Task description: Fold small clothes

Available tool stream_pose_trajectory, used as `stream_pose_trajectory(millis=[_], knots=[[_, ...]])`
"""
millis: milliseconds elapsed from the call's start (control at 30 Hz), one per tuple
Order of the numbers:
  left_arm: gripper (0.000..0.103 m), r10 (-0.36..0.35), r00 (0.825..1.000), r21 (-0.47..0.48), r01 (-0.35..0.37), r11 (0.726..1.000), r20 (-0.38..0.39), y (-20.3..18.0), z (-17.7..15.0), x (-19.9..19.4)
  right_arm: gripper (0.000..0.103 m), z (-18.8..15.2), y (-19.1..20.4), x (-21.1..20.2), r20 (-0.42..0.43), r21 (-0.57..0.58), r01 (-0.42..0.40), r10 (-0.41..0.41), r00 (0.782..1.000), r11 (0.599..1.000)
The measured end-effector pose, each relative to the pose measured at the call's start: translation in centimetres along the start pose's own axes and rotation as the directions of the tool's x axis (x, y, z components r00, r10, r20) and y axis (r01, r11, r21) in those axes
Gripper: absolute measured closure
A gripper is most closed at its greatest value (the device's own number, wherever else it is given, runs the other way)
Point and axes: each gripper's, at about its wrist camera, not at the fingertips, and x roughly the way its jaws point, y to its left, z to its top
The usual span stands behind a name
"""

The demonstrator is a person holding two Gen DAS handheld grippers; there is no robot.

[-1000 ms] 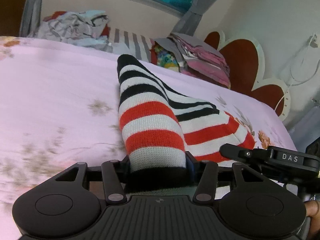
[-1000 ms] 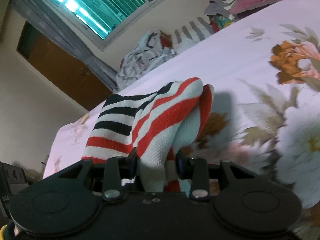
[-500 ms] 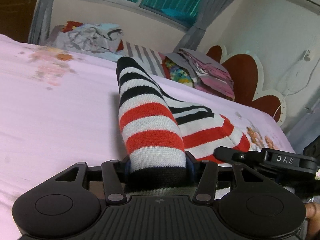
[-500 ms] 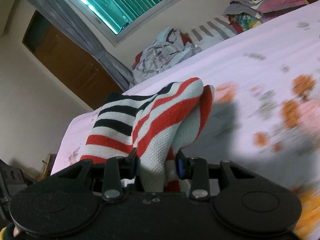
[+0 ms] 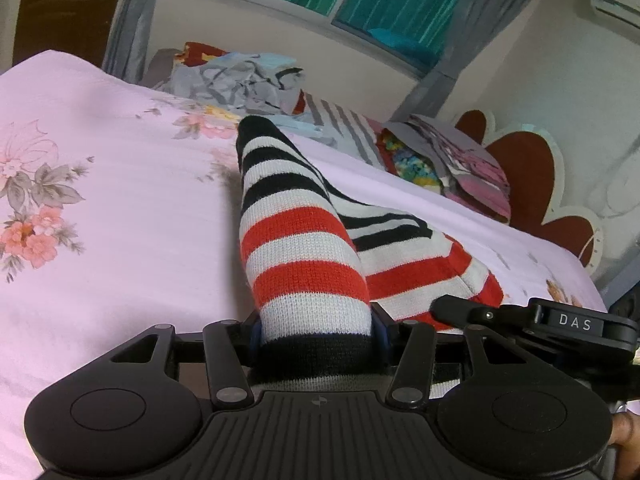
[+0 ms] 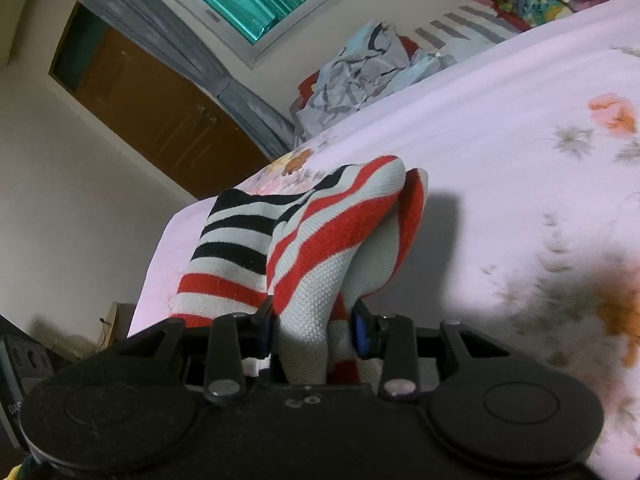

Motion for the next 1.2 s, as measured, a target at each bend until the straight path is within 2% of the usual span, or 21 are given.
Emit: stream_pose_trajectory(millis=[267, 433, 600, 800, 1033, 1200], knots=[[0.052, 0.001, 1.000, -0.019, -0.001, 1.000, -0.017, 2.2, 0.1, 3.2, 0.067, -0.5, -0.2, 2.0, -0.022, -0.009, 0.024, -0.024, 0.999, 1.000], [0.051, 0.005, 0.999, -0.008, -0.005, 1.000, -0.033, 3.5, -1.1, 3.9, 0.067, -1.2, -1.5, 2.4, -0.036, 0.002, 0.042, -0.042, 0.998, 0.999], [0.048, 0.011, 1.000, 0.018, -0.011, 1.000, -0.027, 3.3, -1.4, 3.9, 0.063, -1.5, -1.6, 2.6, -0.043, 0.003, 0.058, -0.058, 0.997, 0.998], [0.046, 0.043, 0.999, 0.023, -0.043, 0.999, -0.021, 2.6, -1.5, 2.8, 0.047, 0.1, -1.5, 2.6, -0.024, 0.025, 0.081, -0.080, 0.997, 0.996], [0.046, 0.087, 0.996, 0.038, -0.088, 0.995, 0.011, 2.0, -2.3, 0.4, 0.046, 1.4, -2.4, 4.5, -0.052, 0.056, 0.098, -0.095, 0.994, 0.994], [0.046, 0.106, 0.994, 0.071, -0.108, 0.992, 0.026, 1.2, -3.6, -1.9, 0.049, 1.3, -2.4, 4.3, -0.041, 0.039, 0.100, -0.098, 0.994, 0.994]])
